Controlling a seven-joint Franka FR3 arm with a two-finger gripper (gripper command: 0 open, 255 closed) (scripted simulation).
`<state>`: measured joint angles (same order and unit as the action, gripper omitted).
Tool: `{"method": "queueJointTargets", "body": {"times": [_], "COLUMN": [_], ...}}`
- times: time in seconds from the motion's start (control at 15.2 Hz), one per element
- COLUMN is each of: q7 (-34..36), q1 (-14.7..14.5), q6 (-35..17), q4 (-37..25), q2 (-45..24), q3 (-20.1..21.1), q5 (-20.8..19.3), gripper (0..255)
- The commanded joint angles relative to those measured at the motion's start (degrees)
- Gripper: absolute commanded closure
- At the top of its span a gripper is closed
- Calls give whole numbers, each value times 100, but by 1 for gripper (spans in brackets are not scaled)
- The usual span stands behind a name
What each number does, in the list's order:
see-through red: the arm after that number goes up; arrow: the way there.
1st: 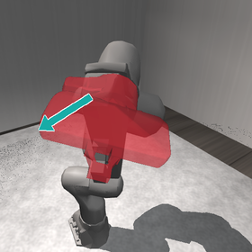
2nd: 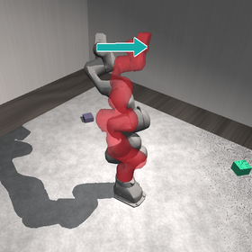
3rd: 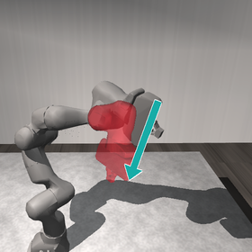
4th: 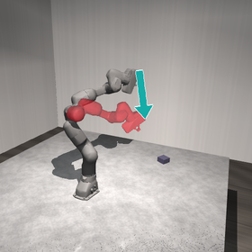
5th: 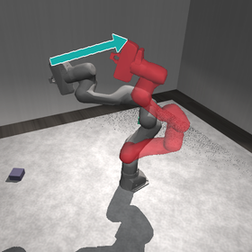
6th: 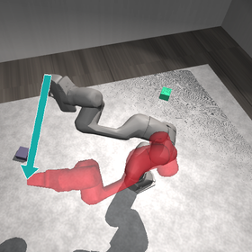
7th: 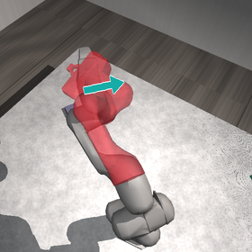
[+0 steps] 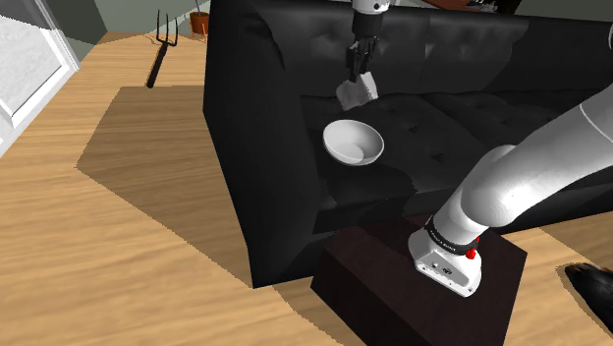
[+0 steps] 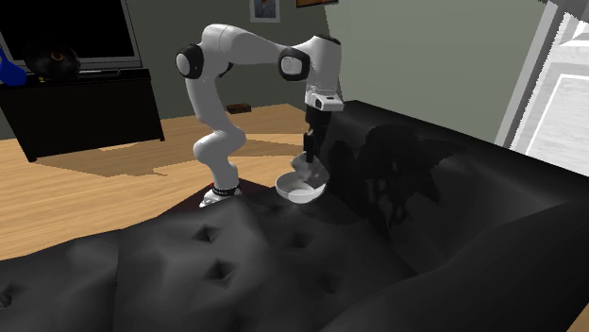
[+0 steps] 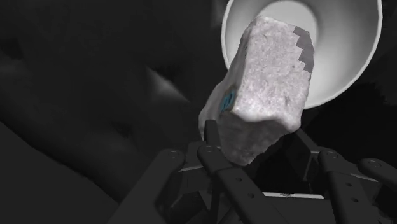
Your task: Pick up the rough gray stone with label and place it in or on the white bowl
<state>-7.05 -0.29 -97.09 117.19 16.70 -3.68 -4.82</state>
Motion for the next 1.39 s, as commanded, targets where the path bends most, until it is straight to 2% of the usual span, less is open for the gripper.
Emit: {"method": "queueJointTargets", "body": {"times": [0.0,0.4,1.32], "q7": [188,727,778], "q1": [-68,-287,-289], "q6": [71,393,-687], "q4": [325,1092,2165], "q2": [385,1439,1432], "q3": [125,532,535], "q5": [31,241,235], "gripper": [255,255,255]}}
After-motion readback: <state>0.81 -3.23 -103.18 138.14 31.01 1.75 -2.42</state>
